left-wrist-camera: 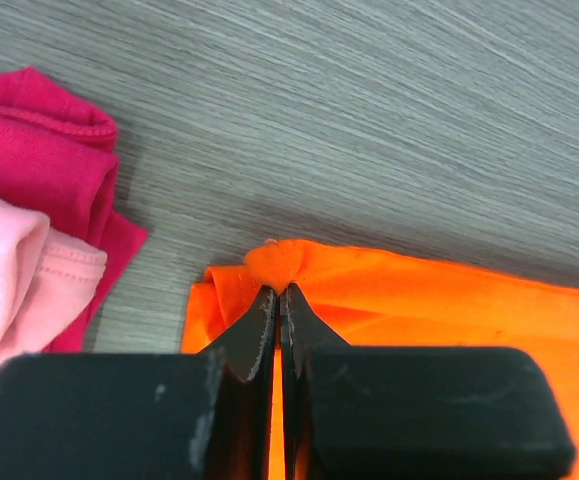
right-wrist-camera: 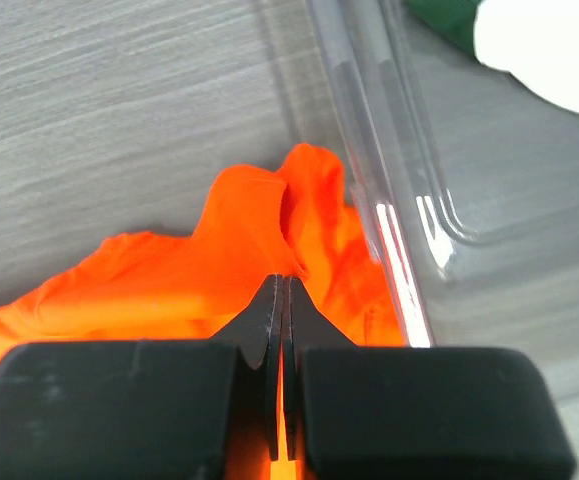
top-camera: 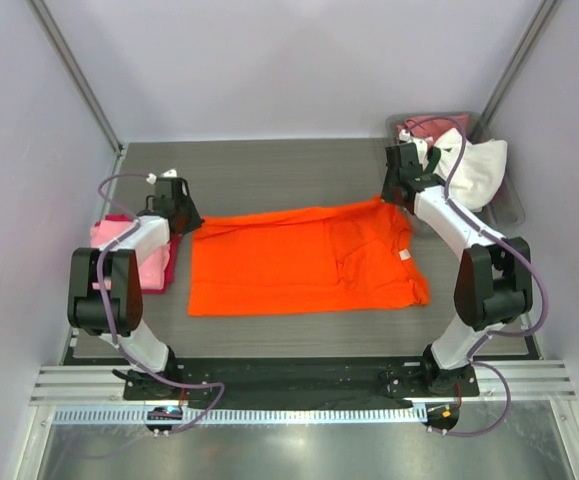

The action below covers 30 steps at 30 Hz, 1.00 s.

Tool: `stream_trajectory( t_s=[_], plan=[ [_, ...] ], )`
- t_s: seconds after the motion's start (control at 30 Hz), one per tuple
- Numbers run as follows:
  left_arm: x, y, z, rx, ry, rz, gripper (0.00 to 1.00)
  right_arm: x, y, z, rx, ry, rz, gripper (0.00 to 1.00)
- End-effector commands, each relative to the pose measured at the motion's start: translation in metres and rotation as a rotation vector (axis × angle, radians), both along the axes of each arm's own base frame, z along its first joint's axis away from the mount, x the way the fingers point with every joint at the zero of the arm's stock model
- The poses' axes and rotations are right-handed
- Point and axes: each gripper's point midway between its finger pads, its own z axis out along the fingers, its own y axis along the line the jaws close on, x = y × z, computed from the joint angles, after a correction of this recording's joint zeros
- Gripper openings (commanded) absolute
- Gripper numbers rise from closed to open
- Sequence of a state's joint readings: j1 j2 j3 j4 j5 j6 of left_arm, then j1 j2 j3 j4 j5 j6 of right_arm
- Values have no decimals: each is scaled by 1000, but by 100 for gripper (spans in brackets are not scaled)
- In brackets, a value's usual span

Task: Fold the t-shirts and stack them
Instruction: Fold the tshirt

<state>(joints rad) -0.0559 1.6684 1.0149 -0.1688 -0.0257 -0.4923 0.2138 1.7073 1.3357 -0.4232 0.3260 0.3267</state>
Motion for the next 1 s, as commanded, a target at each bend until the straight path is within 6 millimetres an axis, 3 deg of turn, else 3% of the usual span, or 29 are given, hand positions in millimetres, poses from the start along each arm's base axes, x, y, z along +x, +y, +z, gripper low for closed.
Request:
stream_trajectory(
  t_s=[0.0,0.4,0.53,0.97],
  plan=[
    [15,2,37,3,-158,7,0,-4,-5,32,15,-115,-46,1],
    [-14,5,40,-29,-230,68,0,-48,-5,45,-4,-183,-93,1],
    [-25,4,48,-50,-268,75,0,-64,-8,39,-2,-196,-123,1],
    [-56,5,29,-102,-305,126,0,-111,-13,-1,78,-210,-178,1]
  ],
)
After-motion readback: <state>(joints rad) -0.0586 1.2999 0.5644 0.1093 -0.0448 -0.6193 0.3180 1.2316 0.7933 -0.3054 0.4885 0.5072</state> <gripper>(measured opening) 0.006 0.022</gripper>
